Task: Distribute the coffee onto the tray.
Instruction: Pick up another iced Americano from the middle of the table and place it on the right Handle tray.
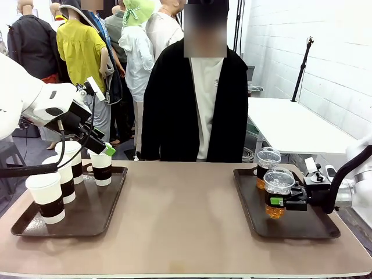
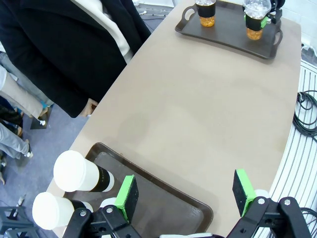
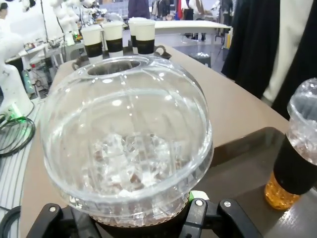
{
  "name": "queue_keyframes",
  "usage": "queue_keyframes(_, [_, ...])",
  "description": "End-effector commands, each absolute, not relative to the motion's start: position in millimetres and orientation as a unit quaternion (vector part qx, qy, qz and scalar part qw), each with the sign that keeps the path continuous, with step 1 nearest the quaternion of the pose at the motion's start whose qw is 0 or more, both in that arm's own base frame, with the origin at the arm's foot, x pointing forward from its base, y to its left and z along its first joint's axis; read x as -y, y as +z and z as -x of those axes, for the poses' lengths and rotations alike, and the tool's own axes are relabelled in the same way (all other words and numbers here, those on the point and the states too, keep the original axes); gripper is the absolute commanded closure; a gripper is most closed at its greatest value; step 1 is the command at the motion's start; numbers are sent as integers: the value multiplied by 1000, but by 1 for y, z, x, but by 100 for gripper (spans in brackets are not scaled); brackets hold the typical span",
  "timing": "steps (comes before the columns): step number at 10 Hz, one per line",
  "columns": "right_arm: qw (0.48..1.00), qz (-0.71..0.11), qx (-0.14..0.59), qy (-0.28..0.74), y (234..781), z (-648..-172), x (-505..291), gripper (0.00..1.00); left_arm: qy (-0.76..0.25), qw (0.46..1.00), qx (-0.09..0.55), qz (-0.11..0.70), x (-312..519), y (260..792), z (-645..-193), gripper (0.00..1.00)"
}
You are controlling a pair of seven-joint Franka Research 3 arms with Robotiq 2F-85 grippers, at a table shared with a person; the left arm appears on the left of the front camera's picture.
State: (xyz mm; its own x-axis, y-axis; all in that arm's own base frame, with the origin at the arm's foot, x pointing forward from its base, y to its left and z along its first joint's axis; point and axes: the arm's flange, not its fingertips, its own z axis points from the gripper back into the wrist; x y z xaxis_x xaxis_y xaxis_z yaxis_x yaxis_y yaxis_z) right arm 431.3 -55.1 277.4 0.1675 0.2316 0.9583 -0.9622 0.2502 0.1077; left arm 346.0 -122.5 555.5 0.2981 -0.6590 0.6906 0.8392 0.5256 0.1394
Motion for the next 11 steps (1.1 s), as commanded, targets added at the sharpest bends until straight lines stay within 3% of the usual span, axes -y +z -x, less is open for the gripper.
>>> queue_keyframes(1, [635, -403, 481, 451, 270, -447, 56, 37, -468, 798, 357, 128, 122, 556, -347, 0])
queue_keyframes(8, [638, -417, 488, 425, 247, -455, 58, 37, -468, 798, 357, 128, 122, 556, -347, 0])
queue_keyframes(10, [646, -424, 480, 416, 249, -454, 57, 0, -468, 798, 357, 128, 122, 556, -347, 0])
queue_keyframes(11, [650, -424, 479, 411, 251, -451, 59, 0, -468, 798, 357, 128, 122, 556, -347, 0])
